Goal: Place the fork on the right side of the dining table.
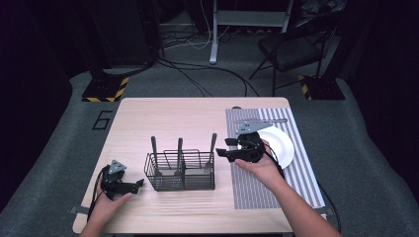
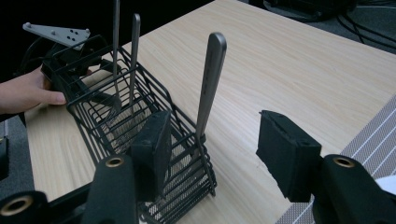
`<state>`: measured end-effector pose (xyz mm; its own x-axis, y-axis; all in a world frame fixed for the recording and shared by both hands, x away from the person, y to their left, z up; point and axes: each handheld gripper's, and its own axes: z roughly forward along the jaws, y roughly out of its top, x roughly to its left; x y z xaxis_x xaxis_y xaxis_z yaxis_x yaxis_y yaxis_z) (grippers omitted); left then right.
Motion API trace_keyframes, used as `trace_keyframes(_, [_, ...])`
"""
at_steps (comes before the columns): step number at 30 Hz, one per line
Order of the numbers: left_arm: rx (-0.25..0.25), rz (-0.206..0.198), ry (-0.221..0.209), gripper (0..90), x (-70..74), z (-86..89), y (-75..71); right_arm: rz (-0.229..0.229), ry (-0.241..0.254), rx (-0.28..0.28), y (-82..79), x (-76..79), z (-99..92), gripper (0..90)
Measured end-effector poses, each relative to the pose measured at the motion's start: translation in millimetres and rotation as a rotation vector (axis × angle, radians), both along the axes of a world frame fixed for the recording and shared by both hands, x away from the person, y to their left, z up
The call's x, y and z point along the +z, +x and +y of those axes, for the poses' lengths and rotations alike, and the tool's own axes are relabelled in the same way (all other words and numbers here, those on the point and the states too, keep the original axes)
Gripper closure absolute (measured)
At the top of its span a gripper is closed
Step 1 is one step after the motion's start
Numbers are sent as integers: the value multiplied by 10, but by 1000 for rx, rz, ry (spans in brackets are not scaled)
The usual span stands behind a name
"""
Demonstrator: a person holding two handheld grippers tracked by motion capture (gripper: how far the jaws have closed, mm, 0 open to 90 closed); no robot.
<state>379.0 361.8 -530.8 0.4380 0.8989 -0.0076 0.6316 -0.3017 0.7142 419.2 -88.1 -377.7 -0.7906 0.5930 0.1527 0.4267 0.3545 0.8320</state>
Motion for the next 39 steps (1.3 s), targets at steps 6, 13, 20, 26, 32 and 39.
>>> trace_keyframes(6, [0,0,0,2,0,0,0,-3,-3,7,96,24,74,506])
trace_keyframes(13, [4,-11,-4,3,-8,-3,2,-3,-4,14,149,34,154,535])
trace_keyframes(20, [4,-11,-4,3,-9,-3,2,-9,-1,24,182,69,231,597])
trace_keyframes(26, [4,-11,-4,3,-9,-3,2,-30,-10,33,208,114,275,659])
trace_keyframes(32, [2,-10,-4,2,-9,-2,2,-24,5,26,224,163,252,702])
trace_keyframes(39, [1,-10,-5,2,-9,-2,3,-28,19,35,222,235,233,767])
